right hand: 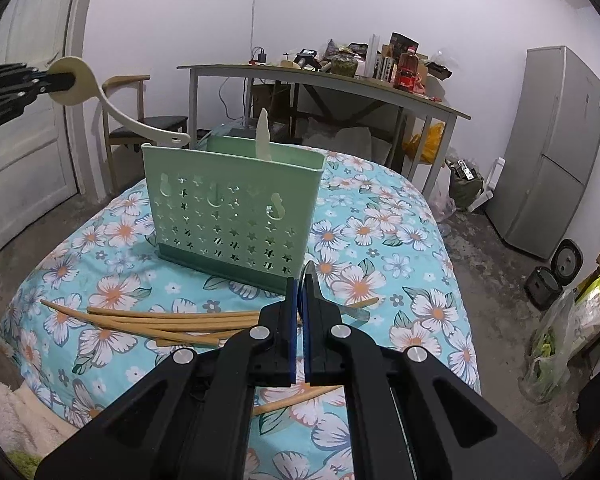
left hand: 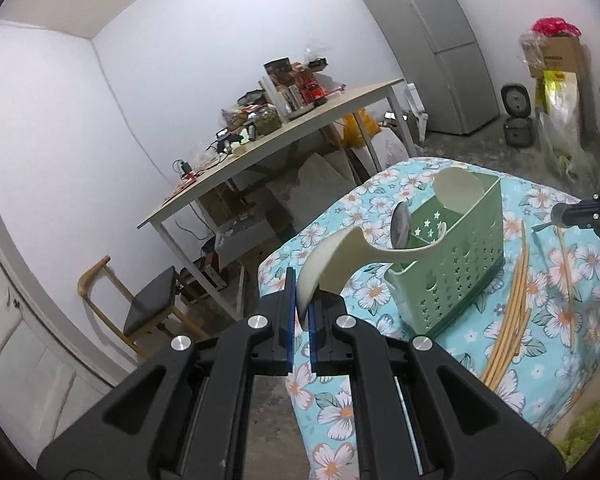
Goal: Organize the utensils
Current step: 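Lower the ladle into the caddy and open the left tool while the right tool holds the spoon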
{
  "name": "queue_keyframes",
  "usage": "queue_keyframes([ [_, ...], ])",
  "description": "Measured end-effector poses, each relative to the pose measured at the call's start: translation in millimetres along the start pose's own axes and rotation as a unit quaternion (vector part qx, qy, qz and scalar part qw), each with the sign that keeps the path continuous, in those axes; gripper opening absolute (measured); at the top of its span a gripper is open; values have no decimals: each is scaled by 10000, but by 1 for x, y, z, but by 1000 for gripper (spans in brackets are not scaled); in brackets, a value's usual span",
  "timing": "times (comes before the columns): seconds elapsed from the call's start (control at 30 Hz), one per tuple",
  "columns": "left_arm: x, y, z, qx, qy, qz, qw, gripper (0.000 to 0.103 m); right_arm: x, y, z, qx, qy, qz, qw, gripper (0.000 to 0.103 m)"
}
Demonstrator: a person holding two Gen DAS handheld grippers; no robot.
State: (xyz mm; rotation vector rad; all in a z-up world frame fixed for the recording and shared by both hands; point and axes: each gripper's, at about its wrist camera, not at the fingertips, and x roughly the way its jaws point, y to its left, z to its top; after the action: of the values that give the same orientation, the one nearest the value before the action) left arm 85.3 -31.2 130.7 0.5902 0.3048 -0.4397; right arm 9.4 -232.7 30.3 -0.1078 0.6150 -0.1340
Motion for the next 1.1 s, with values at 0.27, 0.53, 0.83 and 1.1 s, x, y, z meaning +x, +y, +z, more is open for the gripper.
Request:
queue_keyframes([
  [0.27, 11, 1, 10, 373, 169, 98, 9991, 5, 3, -6, -2, 77, -12, 44, 10000, 2],
  [0.53, 32, 3, 11, 433, 552, 31, 9975, 5, 8, -9, -5, 131, -7, 104, 9999, 2],
  [0.83, 56, -8, 25, 895, 732, -61, 9933, 5, 11, -11, -5, 183, -29, 143, 9997, 2],
  [1.1, 71, -11, 41, 281, 610, -712, 9952, 12, 12, -11, -7, 208, -15, 164, 9996, 2],
])
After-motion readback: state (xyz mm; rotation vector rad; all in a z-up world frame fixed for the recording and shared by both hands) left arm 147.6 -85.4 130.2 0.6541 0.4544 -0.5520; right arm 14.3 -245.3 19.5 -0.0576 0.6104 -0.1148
